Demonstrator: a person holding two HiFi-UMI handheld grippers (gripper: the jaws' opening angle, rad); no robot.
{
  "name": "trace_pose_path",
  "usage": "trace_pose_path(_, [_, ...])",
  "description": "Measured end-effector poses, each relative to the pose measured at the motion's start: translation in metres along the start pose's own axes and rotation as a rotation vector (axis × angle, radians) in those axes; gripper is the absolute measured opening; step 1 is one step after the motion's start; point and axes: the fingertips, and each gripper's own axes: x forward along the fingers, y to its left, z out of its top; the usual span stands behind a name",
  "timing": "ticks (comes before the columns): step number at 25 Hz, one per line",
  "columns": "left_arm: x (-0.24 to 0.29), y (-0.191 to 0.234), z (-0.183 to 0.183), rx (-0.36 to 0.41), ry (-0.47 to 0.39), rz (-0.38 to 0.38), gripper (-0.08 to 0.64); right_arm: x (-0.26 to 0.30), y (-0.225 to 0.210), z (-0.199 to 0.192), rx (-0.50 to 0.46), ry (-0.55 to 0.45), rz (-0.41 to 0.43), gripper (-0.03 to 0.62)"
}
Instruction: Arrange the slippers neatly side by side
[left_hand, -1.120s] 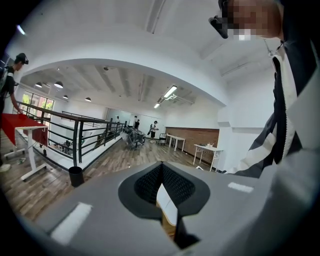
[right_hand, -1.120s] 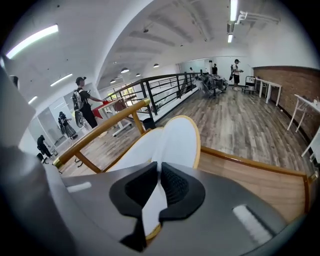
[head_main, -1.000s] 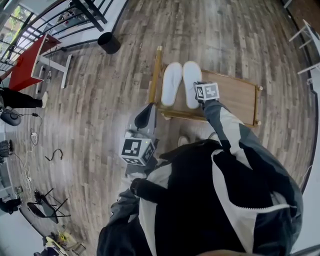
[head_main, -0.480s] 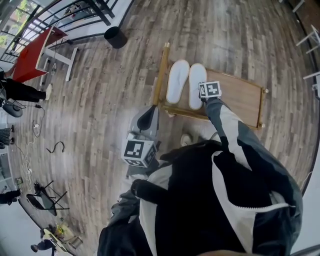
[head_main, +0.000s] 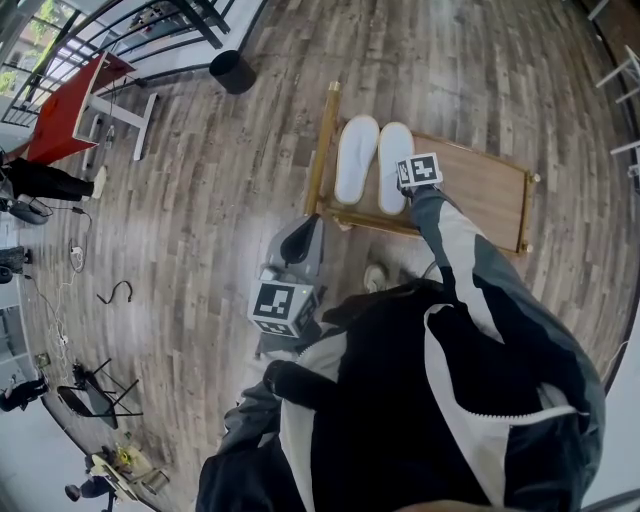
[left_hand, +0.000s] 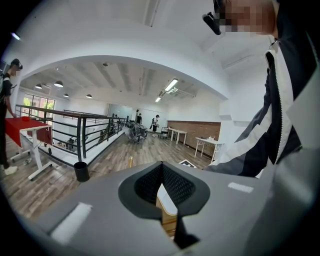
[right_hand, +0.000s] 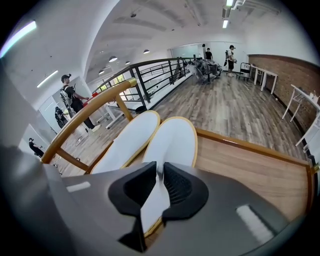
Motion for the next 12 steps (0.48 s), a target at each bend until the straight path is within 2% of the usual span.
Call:
trace_pose_path(4, [0.0, 0.0, -0.002, 0.005, 0.003, 0.001, 0.014, 0.002, 0.012, 0.0, -0.003, 0.005, 0.073, 0.16])
trace_pose_path(8, [-0.001, -0.002, 0.0, 0.004, -0.002, -0.007, 0.014, -0.004, 0.018, 0.002, -0.006, -0.013, 0.09, 0.188])
trace_pose_path(12, [0.007, -0.006, 0.002, 0.005, -0.015, -0.03, 0.014, -0.014, 0.016, -0.001, 0.006, -0.011, 0.107, 0.19])
